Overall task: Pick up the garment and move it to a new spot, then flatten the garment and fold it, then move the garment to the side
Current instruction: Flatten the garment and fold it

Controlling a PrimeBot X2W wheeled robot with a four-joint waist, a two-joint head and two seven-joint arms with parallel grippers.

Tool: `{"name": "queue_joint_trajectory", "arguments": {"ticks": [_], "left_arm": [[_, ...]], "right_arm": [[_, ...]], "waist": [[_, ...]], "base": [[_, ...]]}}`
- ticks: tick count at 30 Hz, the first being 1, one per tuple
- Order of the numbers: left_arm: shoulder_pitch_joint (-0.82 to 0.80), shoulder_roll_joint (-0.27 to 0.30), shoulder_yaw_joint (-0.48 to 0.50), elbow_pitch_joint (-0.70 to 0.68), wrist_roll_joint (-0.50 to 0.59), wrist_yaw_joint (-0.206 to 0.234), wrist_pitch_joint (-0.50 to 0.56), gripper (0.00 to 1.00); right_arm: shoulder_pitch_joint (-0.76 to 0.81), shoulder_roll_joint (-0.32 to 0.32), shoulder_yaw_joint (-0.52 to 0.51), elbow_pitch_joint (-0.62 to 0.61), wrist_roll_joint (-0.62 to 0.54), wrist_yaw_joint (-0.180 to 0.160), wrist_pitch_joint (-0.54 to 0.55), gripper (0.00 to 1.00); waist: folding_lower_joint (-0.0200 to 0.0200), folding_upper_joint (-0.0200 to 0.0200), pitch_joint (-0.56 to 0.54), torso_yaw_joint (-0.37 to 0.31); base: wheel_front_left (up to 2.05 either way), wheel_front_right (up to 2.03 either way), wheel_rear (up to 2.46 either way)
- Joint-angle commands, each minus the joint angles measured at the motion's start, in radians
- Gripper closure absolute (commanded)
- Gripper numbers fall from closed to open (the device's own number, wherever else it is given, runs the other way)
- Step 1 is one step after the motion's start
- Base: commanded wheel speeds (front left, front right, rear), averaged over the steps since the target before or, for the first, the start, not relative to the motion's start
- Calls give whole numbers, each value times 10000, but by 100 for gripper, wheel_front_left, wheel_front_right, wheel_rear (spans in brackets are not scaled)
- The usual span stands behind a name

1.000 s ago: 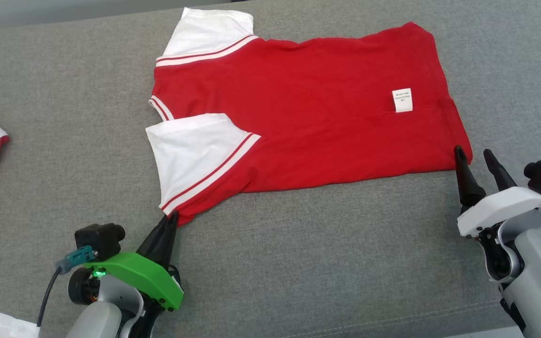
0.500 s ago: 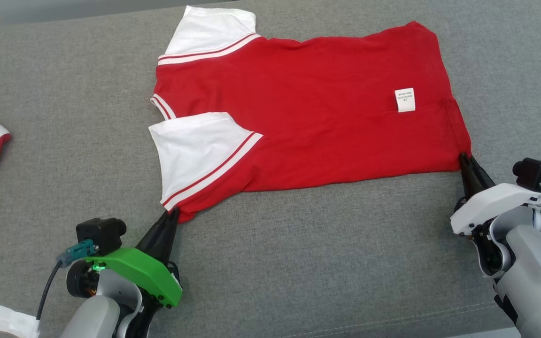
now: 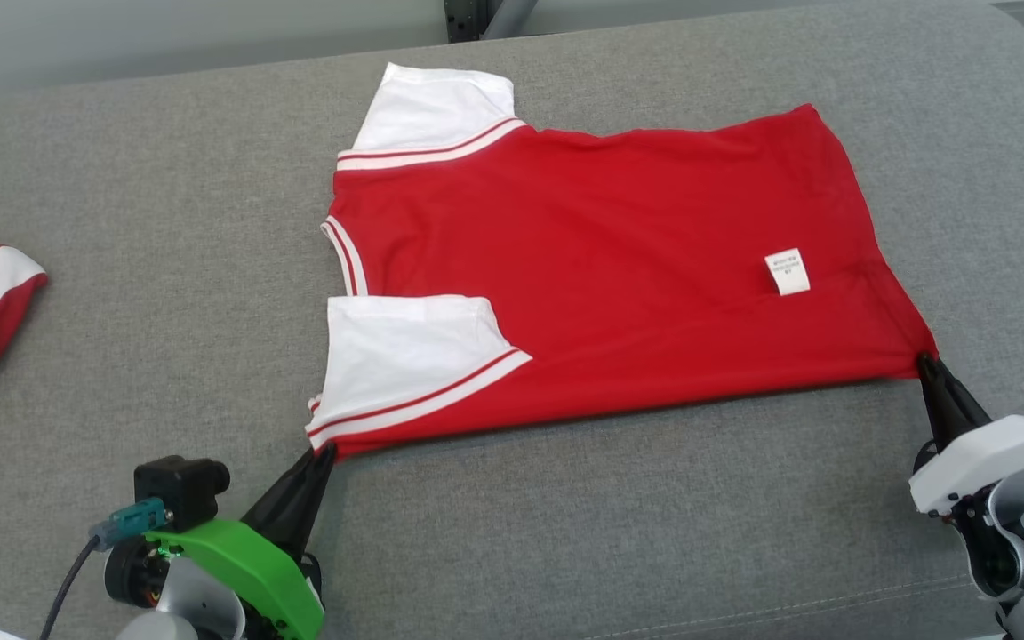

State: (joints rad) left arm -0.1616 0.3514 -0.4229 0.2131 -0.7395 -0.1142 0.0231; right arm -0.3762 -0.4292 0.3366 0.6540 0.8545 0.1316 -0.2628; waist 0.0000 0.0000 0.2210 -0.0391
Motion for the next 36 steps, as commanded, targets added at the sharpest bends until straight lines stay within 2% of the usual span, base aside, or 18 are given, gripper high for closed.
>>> {"name": "queue_joint_trajectory", "arguments": {"ticks": [1, 13, 19, 22, 23, 24, 25, 31, 36], "left_arm": [[314, 185, 18, -189, -63, 38, 70, 100], [2336, 345, -310, -1906, -620, 427, 596, 100], [2687, 417, -313, -2346, -799, 612, 792, 100], [2659, 362, -361, -2272, -841, 675, 890, 100], [2639, 306, -392, -2230, -897, 703, 924, 88], [2633, 270, -387, -2197, -928, 736, 965, 47], [2627, 258, -384, -2182, -951, 761, 982, 0], [2604, 337, -82, -2463, -853, 1048, 696, 0], [1811, 471, 445, -2905, -825, 1257, 572, 0]], "right_arm": [[316, -199, 30, -111, 154, -19, -34, 100], [2063, -1004, -53, -1350, 355, -19, -34, 100], [2492, -1343, 84, -1593, 58, -19, -34, 100], [2451, -1269, 51, -1505, -35, -19, -34, 100], [2414, -1237, 30, -1455, -105, -19, -34, 81], [2358, -1181, -93, -1434, -140, -19, -34, 51], [2316, -1127, -238, -1451, -198, -19, -34, 0], [2528, -734, -1144, -2203, -690, -17, -34, 0], [2639, -362, -1398, -2841, -1088, -17, -34, 0]], "waist": [[0, 0, -83, 14], [0, 0, -107, 50], [0, 0, 61, 85], [0, 0, 86, 50], [0, 0, 63, 39], [0, 0, 32, 26], [0, 0, -3, 14], [0, 0, -161, -68], [0, 0, -160, -139]], "base": [[0, 0, 0], [0, 0, 0], [0, 0, 0], [0, 0, 0], [0, 0, 0], [0, 0, 0], [0, 0, 0], [0, 0, 0], [0, 0, 0]]}}
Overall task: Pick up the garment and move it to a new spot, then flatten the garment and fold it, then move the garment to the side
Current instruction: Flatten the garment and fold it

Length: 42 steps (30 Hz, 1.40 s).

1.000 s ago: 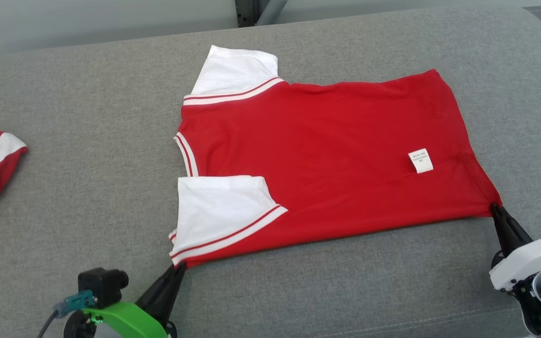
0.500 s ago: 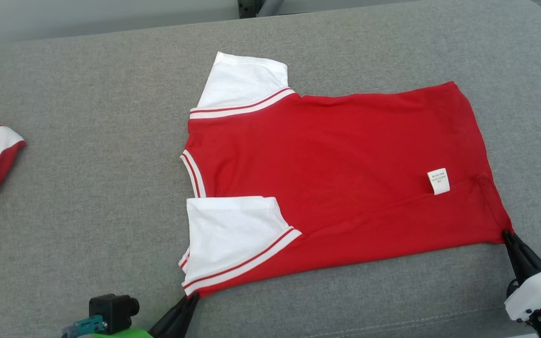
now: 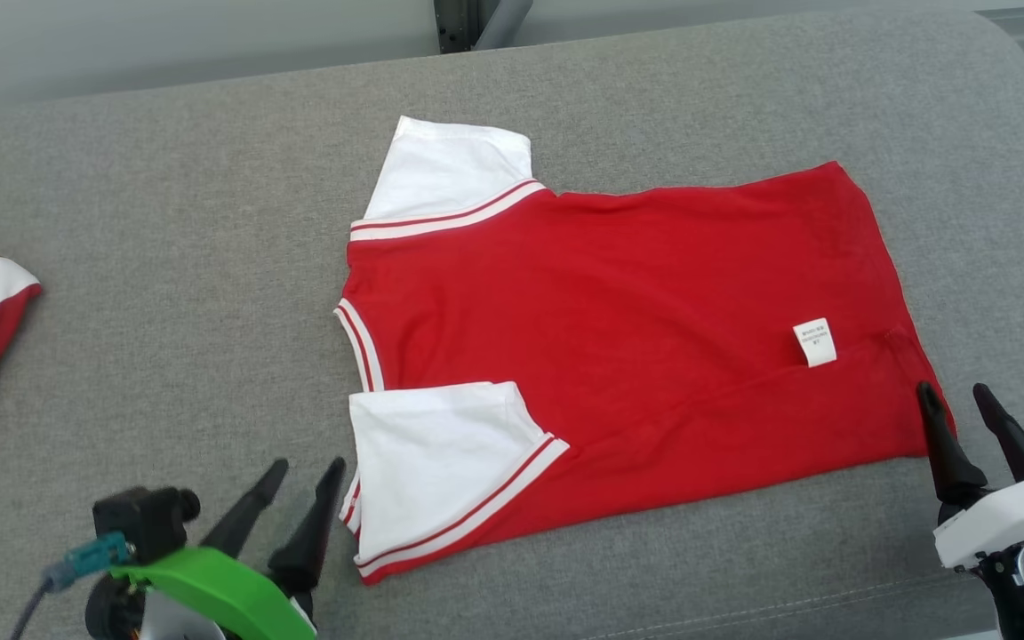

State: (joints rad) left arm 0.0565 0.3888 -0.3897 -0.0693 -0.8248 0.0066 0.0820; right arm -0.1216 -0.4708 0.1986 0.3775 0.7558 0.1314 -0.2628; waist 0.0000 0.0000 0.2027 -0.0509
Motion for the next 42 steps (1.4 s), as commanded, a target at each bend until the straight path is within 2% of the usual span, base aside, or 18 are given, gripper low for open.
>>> {"name": "queue_joint_trajectory", "arguments": {"ticks": [1, 7, 13, 18, 27, 35, 42], "left_arm": [[-617, 175, 184, -115, 83, 85, 70, 0], [-2932, 701, 520, -8, 59, -98, 1096, 0], [-5807, 1181, 608, 888, 7, -258, 2669, 0], [-8095, 922, 343, 2269, -85, -349, 3845, 0], [-11212, 410, -656, 5278, 728, -566, 5145, 0], [-12578, 192, -1303, 7358, 1287, -551, 5902, 0], [-13229, 251, -1582, 8476, 1660, -705, 5848, 0]], "right_arm": [[48, 116, 7, -138, -148, -15, -34, 0], [-407, 350, 264, -462, -598, -15, -34, 0], [-1112, 486, 536, -678, -766, -15, -34, 0], [-1466, 724, 482, -913, -970, -15, -34, 0], [-2061, 1107, 765, -1439, -1451, -15, -34, 0], [-2392, 1333, 965, -1862, -1572, -15, -34, 0], [-2482, 1449, 1023, -2133, -1641, -15, -34, 0]], "waist": [[0, 0, 56, -42], [0, 0, 492, -285], [0, 0, 1244, -736], [0, 0, 1798, -1018], [0, 0, 2657, -1650], [0, 0, 3185, -2137], [0, 0, 3450, -2491]], "base": [[0, 0, 0], [0, 0, 0], [0, 0, 0], [0, 0, 0], [0, 0, 0], [0, 0, 0], [0, 0, 0]]}}
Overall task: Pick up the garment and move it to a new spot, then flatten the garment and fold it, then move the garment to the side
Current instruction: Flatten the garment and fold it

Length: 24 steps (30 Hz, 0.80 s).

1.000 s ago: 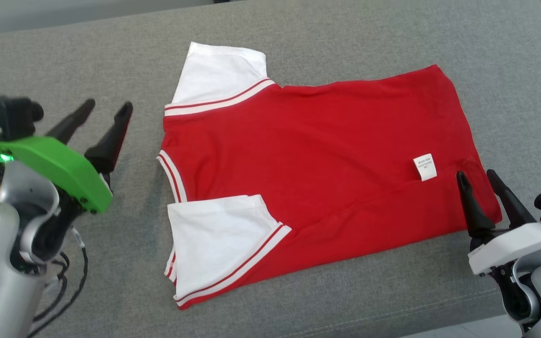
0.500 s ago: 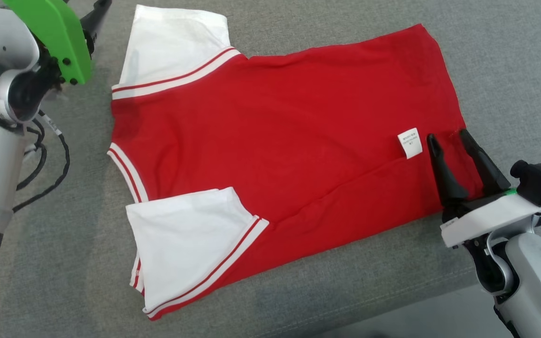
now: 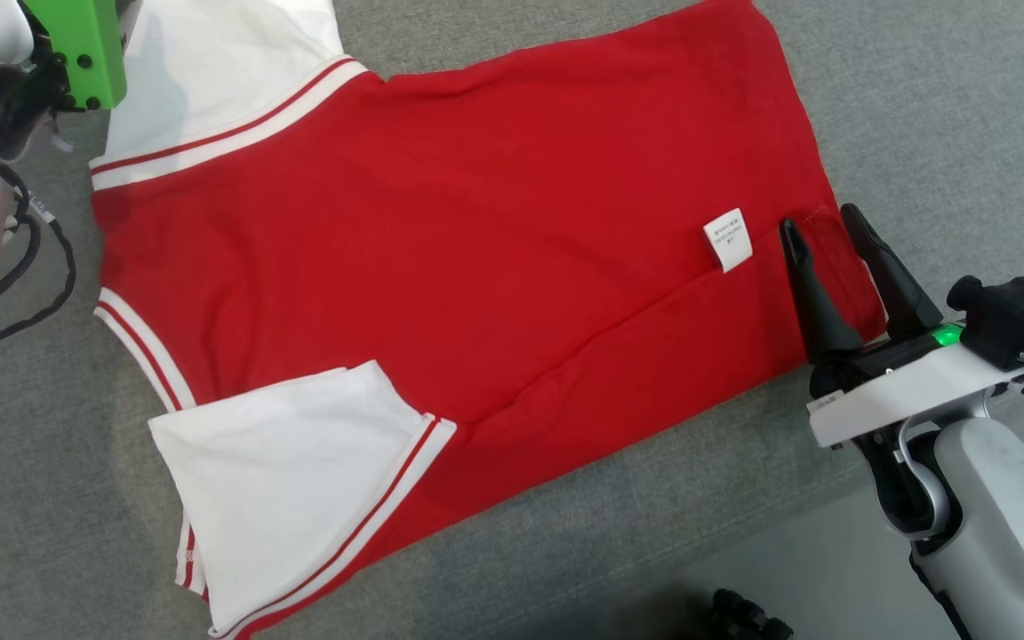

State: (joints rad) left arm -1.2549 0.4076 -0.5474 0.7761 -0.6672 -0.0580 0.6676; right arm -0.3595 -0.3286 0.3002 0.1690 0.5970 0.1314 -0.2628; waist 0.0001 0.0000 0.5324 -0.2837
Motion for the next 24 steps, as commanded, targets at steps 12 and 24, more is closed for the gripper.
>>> {"name": "queue_joint_trajectory", "arguments": {"ticks": [12, 24], "left_arm": [[-732, 200, -373, 1061, 414, -232, -244, 0], [-872, 109, -527, 1976, 200, -436, 29, 38]], "right_arm": [[-200, 220, 66, -243, -132, -15, -34, 0], [-278, 242, -2, -302, -45, -15, -34, 0]], "waist": [[-1, 0, 429, -576], [-1, 0, 557, -836]], "base": [[0, 0, 0], [0, 0, 0]]}}
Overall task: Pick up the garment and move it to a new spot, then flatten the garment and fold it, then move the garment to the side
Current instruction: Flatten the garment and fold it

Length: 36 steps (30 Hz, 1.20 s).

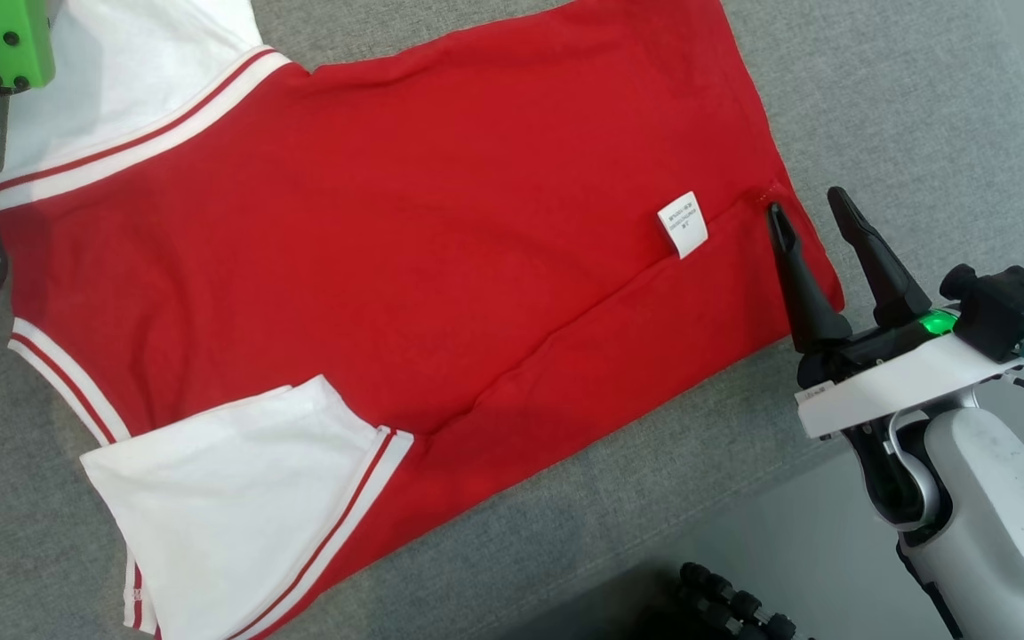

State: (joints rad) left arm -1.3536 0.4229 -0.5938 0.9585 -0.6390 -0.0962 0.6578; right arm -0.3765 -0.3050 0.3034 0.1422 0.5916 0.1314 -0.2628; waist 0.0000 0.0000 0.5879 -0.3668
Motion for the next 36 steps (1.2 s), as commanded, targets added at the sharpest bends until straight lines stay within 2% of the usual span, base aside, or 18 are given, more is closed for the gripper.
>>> {"name": "queue_joint_trajectory", "arguments": {"ticks": [1, 2, 3, 10, 14, 18, 26, 29, 30, 36], "left_arm": [[134, -72, -89, 177, -120, -93, 177, 63], [156, -99, -112, 197, -182, -120, 229, 95], [186, -127, -132, 203, -238, -155, 295, 100], [321, -299, -245, -219, -646, -324, 123, 100], [241, -301, -417, -557, -801, -343, -20, 100], [131, -272, -649, -913, -919, -350, -106, 100], [-48, -65, -1046, -1395, -1201, -355, -214, 100], [-86, -47, -1152, -1483, -1275, -355, -206, 100], [-135, -45, -1264, -1583, -1337, -354, -187, 100], [-350, -86, -1622, -1917, -1520, -355, -230, 100]], "right_arm": [[-104, -7, -46, -30, -1, -15, -34, 0], [-103, -25, -60, -26, -2, -15, -34, 0], [-110, -50, -87, -21, -4, -15, -34, 0], [-451, -272, -103, 174, 84, -15, -34, 0], [-1166, -456, 228, 1063, 471, -15, 2, 0], [-2321, -530, 427, 2066, 974, -14, 937, 0], [-4936, -557, 537, 3802, 1911, -14, 4074, 0], [-5568, -476, 573, 4366, 1891, -14, 4680, 0], [-6164, -434, 645, 4944, 1637, -14, 5019, 0], [-7547, -1, 1067, 6980, 823, -14, 5287, 0]], "waist": [[0, 0, -8, -7], [0, 0, -23, -7], [0, 0, -45, -1], [0, 0, -265, 142], [0, 0, -380, 253], [0, 0, -446, 399], [0, 0, -451, 623], [0, 0, -420, 711], [0, 0, -369, 823], [0, 0, -159, 1238]], "base": [[0, 0, 0], [0, 0, 0], [0, 0, 0], [0, 0, 0], [0, 0, 0], [0, 0, 0], [0, 0, 0], [0, 0, 0], [0, 0, 0], [0, 0, 0]]}}
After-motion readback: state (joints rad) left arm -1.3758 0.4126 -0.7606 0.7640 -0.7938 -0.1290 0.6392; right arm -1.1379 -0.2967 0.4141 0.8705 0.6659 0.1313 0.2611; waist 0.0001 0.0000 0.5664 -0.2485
